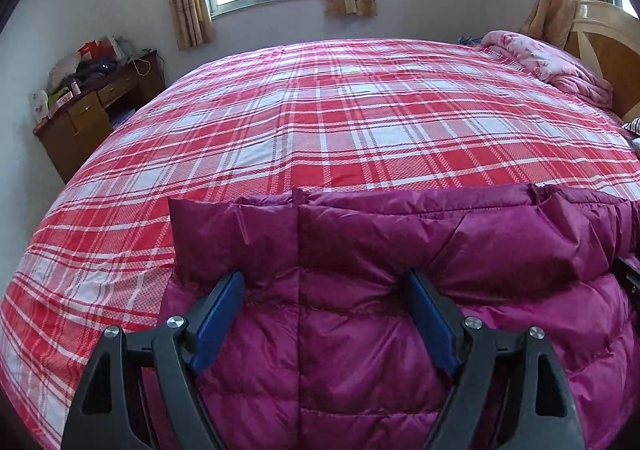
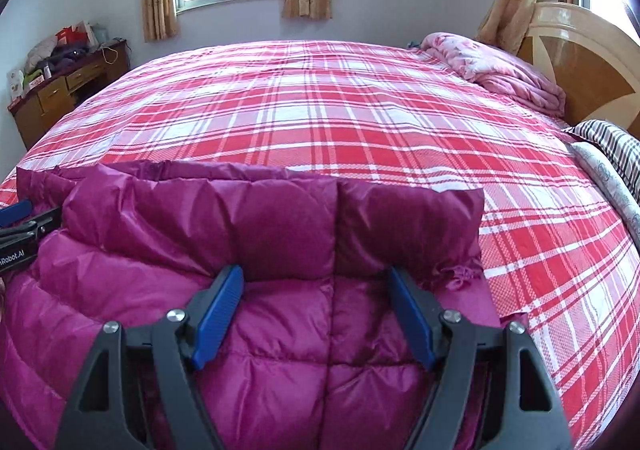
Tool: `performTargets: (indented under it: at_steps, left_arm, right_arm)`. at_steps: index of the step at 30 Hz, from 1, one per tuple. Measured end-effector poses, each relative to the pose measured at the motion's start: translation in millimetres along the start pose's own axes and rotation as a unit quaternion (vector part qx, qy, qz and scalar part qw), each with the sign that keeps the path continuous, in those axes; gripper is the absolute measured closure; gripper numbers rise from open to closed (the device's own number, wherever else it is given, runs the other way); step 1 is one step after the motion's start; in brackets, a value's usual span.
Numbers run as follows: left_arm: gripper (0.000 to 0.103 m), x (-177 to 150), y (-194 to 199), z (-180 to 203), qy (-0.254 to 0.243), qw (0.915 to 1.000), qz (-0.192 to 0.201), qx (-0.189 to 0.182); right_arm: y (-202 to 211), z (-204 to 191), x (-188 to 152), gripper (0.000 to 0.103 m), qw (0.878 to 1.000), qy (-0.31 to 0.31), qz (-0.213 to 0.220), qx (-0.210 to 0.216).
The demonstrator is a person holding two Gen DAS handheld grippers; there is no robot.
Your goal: Fold large clothes
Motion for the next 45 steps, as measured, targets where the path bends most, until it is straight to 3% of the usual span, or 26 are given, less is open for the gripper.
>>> performTargets:
  at_steps: [15, 45]
  left_arm:
    - [0.011, -4, -16, 0, 0.003, 0.9996, -0.024, 0.014]
    - [0.005, -5, -27, -1, 0.002, 0.9986, -0.045, 0.026]
  right_arm:
    - [-11, -2, -1, 0.026, 1.000, -0.003, -0.016, 0.000]
    - [-26, -8, -2, 0.017, 0.998, 0.010, -0.054, -0.028]
Point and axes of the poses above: each gripper's, at about its wrist camera, not at the fingertips, and y roughly against the way its jaws point, z to its right, x to its top, the point moved 1 cm from there along -y, roughly the way its jaws point, and after that the axes turned 14 degrees about -x, right-handed, at the moved point
